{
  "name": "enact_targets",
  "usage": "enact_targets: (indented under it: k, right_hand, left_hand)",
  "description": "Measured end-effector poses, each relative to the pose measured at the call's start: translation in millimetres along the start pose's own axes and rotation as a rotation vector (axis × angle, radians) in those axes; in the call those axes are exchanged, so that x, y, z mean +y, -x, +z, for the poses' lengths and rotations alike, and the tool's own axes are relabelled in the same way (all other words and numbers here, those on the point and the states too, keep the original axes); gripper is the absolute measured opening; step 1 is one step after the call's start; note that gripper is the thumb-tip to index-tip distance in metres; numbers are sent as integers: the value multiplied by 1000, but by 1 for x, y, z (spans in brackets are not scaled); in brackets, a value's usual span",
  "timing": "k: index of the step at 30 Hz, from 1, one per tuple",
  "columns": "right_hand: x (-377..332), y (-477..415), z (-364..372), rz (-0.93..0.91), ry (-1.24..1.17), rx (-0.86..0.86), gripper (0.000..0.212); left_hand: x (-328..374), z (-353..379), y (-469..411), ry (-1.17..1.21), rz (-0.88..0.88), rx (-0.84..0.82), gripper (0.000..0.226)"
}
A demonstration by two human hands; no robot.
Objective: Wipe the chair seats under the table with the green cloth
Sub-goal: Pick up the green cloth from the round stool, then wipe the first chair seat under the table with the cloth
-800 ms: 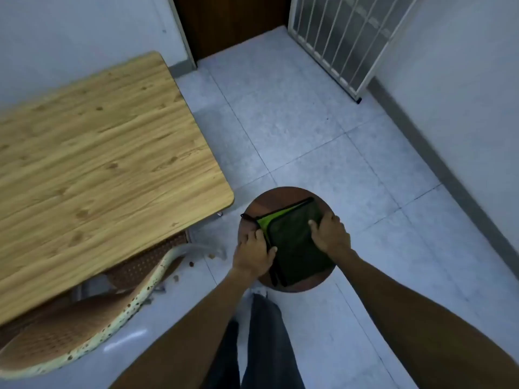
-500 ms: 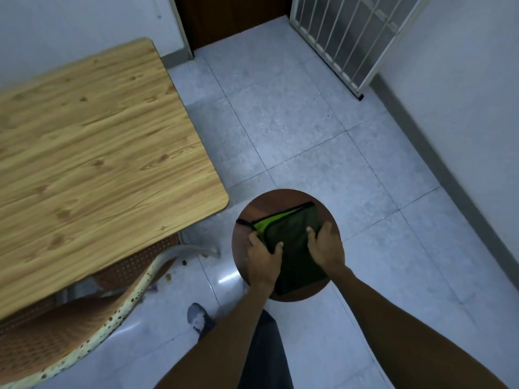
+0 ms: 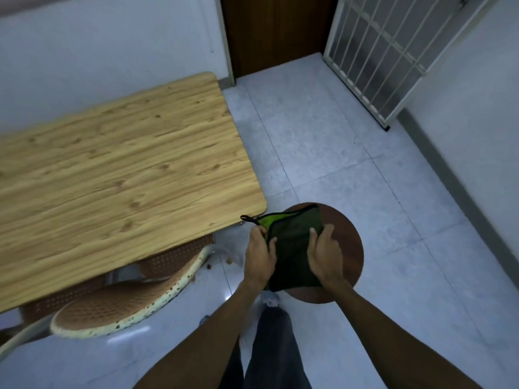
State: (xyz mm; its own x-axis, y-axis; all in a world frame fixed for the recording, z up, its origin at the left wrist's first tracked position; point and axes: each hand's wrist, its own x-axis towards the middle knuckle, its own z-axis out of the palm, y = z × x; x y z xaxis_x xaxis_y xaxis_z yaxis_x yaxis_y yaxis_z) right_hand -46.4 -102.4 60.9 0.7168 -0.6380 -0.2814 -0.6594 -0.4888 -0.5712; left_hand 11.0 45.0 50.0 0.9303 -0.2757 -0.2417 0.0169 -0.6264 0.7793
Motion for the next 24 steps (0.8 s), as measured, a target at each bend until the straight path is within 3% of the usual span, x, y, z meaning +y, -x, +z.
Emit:
enact_targets:
  k: [6, 11, 15, 17, 21, 24]
  right_hand:
    - [-80, 66, 8, -146, -86, 8, 19]
    - [-149, 133, 38, -316, -14, 76, 18]
    - [-194, 183, 92, -349, -67, -32, 17]
    - [-212, 209, 125, -328, -50, -22, 22]
    - [-243, 249, 173, -266, -81, 1, 53]
    - [-253, 269, 203, -206, -12, -9, 58]
  left_hand:
    - [-15, -107, 38, -4, 77, 142, 15]
    - [-60, -205, 83, 16, 89, 206, 16]
    - [-113, -278, 108, 28, 89, 232, 17]
    - [-141, -312, 115, 17, 95, 218, 17]
    - [-189, -362, 120, -41, 133, 176, 17]
    - [-214, -386, 121, -85, 147, 118, 22]
